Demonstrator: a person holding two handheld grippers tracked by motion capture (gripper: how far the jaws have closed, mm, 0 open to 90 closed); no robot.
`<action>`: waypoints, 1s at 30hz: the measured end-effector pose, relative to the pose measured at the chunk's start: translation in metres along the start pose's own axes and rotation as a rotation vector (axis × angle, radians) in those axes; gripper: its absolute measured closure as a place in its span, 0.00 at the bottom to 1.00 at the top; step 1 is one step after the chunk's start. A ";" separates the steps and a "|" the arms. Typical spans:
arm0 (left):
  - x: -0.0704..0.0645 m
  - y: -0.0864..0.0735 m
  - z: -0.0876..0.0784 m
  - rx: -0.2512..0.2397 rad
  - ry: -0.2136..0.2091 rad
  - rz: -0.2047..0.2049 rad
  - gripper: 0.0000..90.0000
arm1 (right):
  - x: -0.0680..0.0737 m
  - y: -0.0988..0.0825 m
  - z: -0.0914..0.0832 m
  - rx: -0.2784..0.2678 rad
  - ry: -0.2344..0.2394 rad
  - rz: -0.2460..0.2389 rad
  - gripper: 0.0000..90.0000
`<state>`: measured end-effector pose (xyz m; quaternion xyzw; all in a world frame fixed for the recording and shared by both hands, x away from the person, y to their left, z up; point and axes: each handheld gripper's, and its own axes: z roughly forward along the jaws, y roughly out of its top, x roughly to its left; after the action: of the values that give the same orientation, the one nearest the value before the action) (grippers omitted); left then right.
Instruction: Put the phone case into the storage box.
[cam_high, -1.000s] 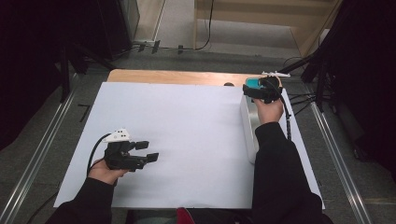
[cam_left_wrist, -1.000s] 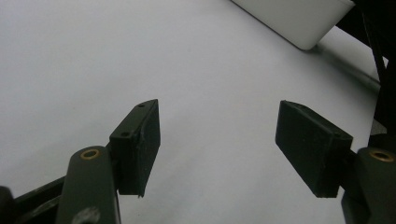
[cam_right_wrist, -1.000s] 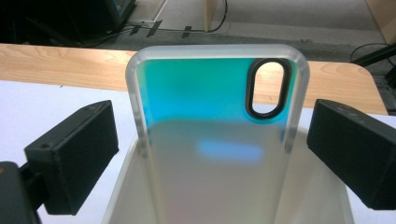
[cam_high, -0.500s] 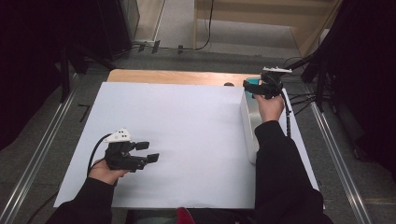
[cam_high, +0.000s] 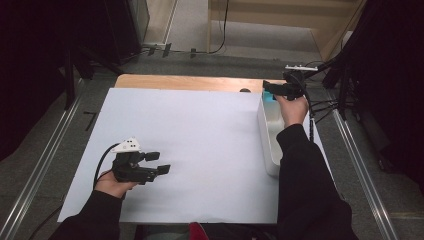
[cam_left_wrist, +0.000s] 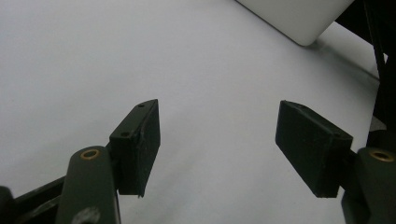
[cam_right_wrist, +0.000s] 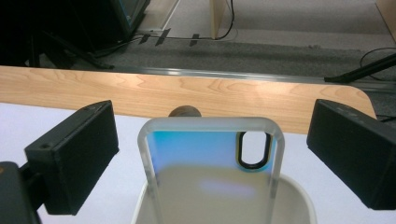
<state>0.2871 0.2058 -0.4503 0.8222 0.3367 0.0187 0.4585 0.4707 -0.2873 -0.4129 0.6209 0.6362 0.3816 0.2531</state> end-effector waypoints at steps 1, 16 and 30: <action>0.000 0.000 0.000 0.000 0.001 0.000 0.34 | 0.000 0.001 -0.001 0.005 0.002 -0.002 0.01; 0.001 0.000 0.000 0.002 0.000 0.004 0.34 | 0.003 0.012 -0.022 0.025 0.047 -0.006 0.01; 0.002 0.000 -0.001 -0.002 0.003 -0.005 0.34 | 0.019 0.012 -0.041 0.068 0.133 -0.062 0.01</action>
<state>0.2882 0.2072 -0.4500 0.8209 0.3394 0.0191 0.4589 0.4435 -0.2763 -0.3765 0.5824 0.6831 0.3924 0.2006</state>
